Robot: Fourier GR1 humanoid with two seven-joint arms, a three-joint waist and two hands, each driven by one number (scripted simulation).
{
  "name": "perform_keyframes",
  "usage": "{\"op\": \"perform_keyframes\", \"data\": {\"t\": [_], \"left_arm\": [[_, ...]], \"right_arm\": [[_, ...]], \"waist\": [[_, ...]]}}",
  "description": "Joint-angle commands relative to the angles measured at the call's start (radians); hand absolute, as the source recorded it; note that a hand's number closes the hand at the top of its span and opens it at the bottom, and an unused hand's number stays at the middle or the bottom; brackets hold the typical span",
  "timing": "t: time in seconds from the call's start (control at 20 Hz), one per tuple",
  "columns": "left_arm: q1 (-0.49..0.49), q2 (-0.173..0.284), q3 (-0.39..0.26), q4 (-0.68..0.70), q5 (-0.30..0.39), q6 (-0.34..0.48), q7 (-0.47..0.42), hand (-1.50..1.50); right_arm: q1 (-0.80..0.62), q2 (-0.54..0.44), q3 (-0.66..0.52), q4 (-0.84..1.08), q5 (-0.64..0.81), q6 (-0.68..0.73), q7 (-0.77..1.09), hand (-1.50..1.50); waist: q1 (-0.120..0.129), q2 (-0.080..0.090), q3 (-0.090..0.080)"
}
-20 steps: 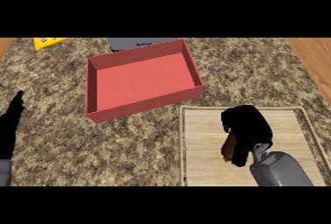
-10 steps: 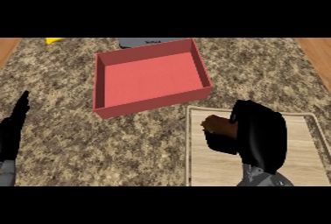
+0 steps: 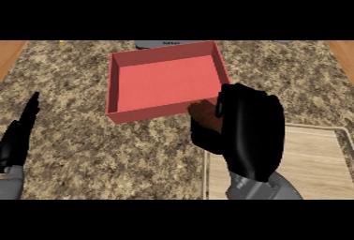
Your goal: Pick the sweet potato from the tray and place it in the cardboard box
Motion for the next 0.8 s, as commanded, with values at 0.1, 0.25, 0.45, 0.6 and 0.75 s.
{"op": "perform_keyframes", "data": {"t": [0.1,0.25,0.45,0.6,0.75], "left_arm": [[-0.035,-0.026,-0.031,-0.015,-0.035,0.011,0.031,0.0],[-0.032,-0.033,-0.023,0.011,-0.037,0.017,-0.009,0.0],[-0.042,-0.012,0.008,0.052,-0.013,-0.015,-0.039,0.0],[-0.05,-0.032,-0.014,0.051,-0.037,0.002,-0.033,0.0],[-0.073,-0.009,0.003,0.049,-0.02,-0.027,-0.026,0.0]], "right_arm": [[-0.25,0.005,-0.047,0.228,-0.152,-0.204,0.139,1.5],[-0.349,0.005,-0.137,0.382,-0.202,-0.309,0.104,1.5],[-0.494,0.005,-0.201,0.535,-0.279,-0.372,0.108,1.5],[-0.548,0.005,-0.226,0.694,-0.344,-0.492,0.101,1.5],[-0.627,0.005,-0.293,0.857,-0.388,-0.566,0.016,1.5]], "waist": [[0.027,0.006,0.0],[0.034,0.01,0.0],[0.03,0.01,0.0],[0.05,0.016,-0.001],[0.047,0.016,0.0]]}}
